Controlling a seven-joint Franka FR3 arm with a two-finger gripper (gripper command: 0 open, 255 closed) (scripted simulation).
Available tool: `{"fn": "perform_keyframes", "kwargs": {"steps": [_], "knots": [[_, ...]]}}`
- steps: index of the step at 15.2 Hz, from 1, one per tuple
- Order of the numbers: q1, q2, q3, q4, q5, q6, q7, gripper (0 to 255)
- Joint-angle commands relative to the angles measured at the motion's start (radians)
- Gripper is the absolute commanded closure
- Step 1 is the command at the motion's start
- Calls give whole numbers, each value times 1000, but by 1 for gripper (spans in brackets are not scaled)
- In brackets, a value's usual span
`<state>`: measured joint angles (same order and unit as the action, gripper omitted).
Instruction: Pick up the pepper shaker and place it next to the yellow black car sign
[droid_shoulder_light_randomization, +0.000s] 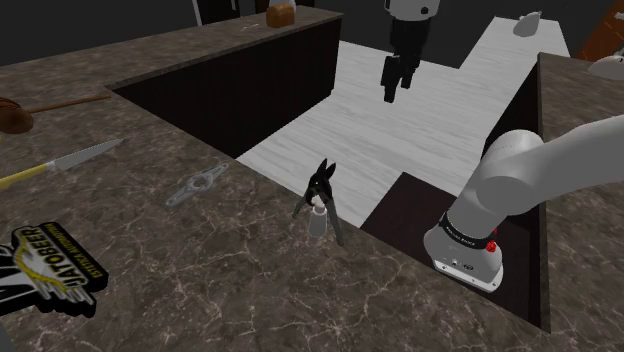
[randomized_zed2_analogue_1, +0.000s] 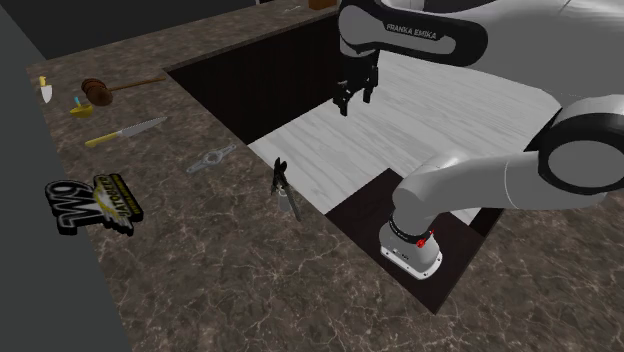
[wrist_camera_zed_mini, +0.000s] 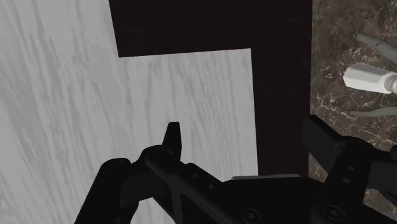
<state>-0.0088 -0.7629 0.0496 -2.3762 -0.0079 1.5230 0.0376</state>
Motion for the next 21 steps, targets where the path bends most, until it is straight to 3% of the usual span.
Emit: {"fn": "perform_keyframes", "kwargs": {"steps": [1,8,13,17,21], "knots": [[0,0,0,0,0,0,0,0],[-56,154,-68,-116,299,46,231,0],[-68,248,-106,-239,554,129,353,0],[-51,327,-122,-343,801,213,413,0],[-3,423,-122,-432,1109,293,428,0]]}}
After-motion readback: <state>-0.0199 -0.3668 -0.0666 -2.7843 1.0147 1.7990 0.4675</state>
